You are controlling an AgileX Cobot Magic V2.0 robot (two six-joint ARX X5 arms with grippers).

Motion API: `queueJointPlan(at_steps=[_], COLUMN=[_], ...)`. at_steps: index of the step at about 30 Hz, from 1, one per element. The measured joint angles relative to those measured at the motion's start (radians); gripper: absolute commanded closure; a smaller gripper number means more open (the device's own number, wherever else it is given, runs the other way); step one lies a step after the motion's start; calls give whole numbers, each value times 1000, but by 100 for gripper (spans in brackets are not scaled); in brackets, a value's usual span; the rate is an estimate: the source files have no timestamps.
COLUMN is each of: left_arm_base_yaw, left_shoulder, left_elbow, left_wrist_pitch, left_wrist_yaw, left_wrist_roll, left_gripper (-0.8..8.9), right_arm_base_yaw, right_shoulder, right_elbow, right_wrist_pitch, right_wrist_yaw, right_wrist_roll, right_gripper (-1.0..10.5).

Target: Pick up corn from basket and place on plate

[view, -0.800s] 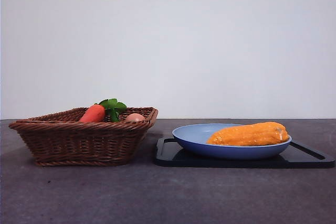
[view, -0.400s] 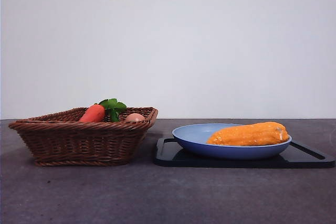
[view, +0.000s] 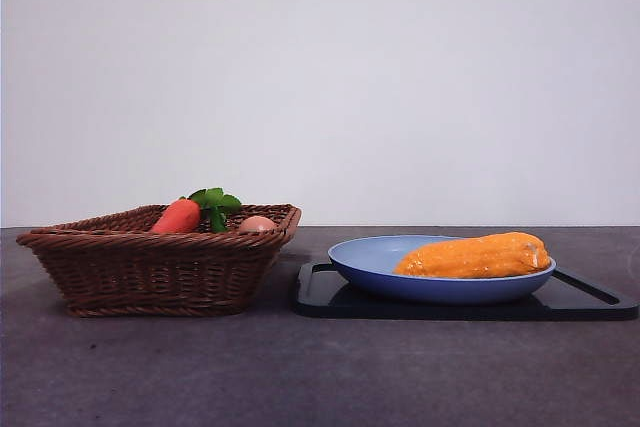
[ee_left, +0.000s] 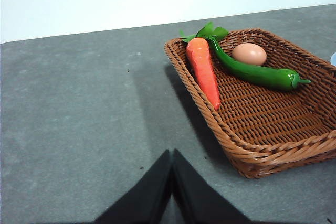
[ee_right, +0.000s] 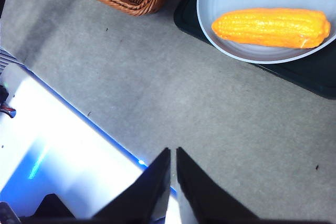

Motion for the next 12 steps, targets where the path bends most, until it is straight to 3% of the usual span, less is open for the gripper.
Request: queueJointPlan(at_steps=[12], left_arm_base_yaw=[0], left_shoulder=[0], left_elbow=[0], left_wrist_pitch=[0], left_wrist_yaw=[0], left_wrist_roll=[0], left_gripper=[810], right_arm_base_yaw=[0], right_shoulder=[0], right_elbow=[0], right_wrist_pitch=[4], right_wrist_yaw=[0], right_wrist_roll=[0], right_gripper=[945])
